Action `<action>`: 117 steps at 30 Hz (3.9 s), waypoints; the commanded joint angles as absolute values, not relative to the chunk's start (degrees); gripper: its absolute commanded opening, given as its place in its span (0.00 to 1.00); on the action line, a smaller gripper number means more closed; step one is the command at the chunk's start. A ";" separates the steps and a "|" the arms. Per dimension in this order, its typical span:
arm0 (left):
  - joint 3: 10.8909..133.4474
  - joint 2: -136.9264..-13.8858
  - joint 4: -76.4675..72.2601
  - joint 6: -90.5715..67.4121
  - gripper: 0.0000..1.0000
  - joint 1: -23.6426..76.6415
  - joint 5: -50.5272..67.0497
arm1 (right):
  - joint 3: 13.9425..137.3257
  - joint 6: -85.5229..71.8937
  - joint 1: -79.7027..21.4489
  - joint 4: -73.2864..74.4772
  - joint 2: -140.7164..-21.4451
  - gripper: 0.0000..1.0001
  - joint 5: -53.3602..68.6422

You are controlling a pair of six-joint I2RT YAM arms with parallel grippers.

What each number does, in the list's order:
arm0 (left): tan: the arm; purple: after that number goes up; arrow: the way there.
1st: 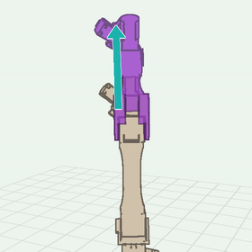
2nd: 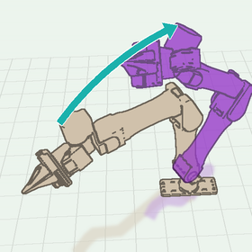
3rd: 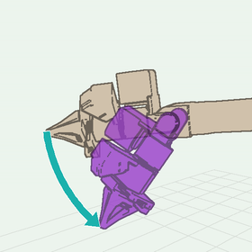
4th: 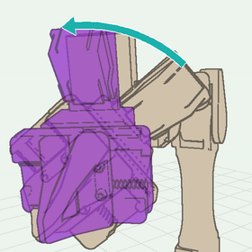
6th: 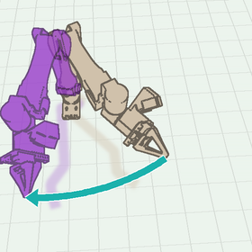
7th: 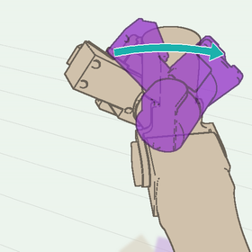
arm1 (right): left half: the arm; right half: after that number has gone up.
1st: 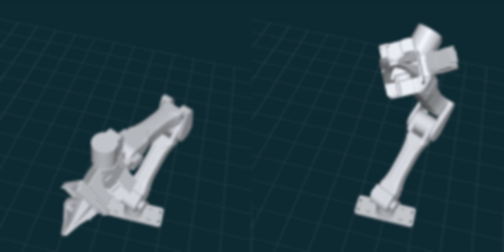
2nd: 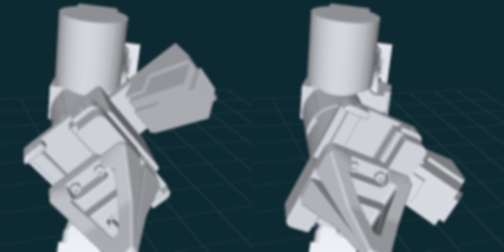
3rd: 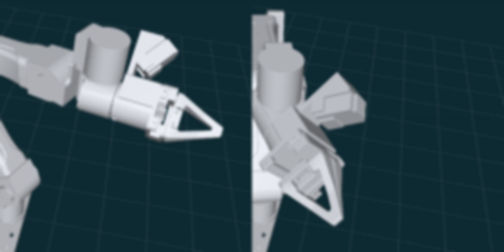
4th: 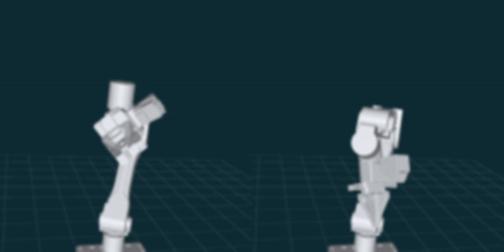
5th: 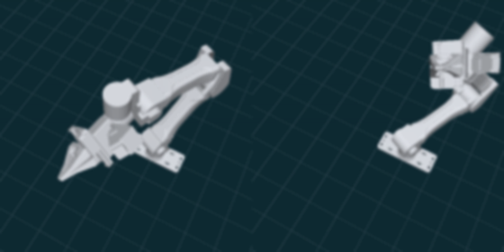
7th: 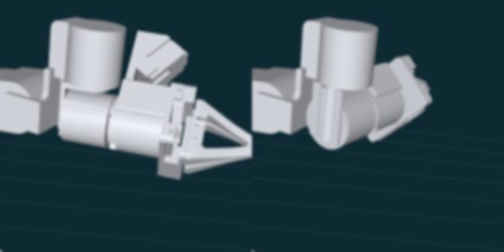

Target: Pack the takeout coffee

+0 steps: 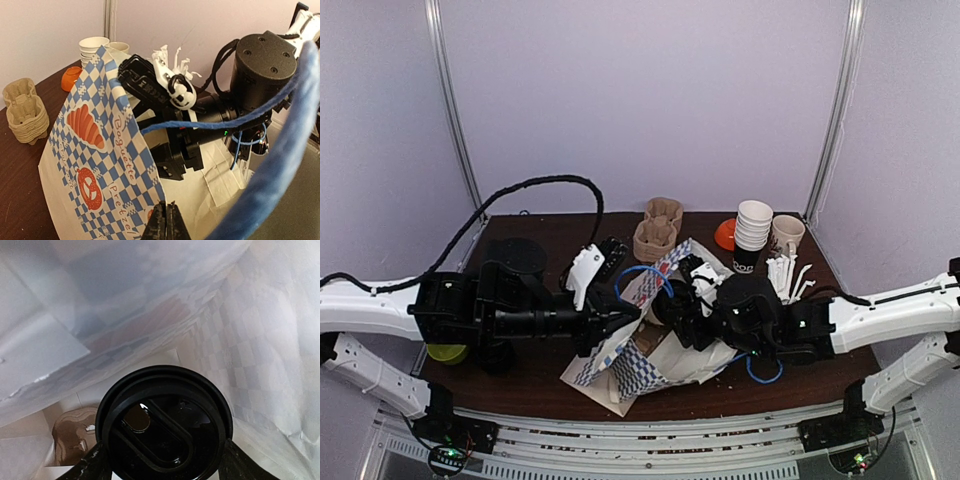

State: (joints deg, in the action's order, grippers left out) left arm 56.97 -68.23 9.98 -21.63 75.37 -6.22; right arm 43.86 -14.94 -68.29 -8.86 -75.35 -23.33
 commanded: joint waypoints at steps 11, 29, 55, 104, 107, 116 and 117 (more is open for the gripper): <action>46.24 -57.88 -4.62 -31.36 0.00 75.36 -17.50 | 57.48 -13.75 -66.14 6.41 -87.97 0.41 -14.83; 36.95 -46.07 -5.41 -37.36 0.00 75.41 -26.98 | 73.48 -14.44 -64.80 11.45 -96.65 0.41 -8.61; 35.86 -44.02 -4.04 -35.84 0.00 75.41 -24.44 | 91.02 -12.29 -64.43 30.87 -114.17 0.41 -0.39; 34.94 -43.31 -3.15 -35.63 0.00 75.41 -24.96 | 97.37 -16.10 -64.24 35.37 -113.04 0.93 5.05; 35.05 -43.61 -3.33 -35.44 0.00 75.41 -24.70 | 98.09 -16.58 -64.16 35.32 -111.83 1.00 4.98; 35.37 -43.53 -3.27 -35.12 0.00 75.36 -24.36 | 102.17 -15.96 -64.17 38.71 -108.49 1.00 3.72; 35.35 -43.51 -3.15 -35.09 0.00 75.40 -24.35 | 102.10 -15.91 -64.17 38.85 -108.09 1.00 3.62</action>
State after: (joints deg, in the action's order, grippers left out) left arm 34.96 -43.51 -0.16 -36.27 75.37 -24.82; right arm 99.72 -15.88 -63.99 35.99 -111.57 3.90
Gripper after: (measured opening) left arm 0.006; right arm 0.999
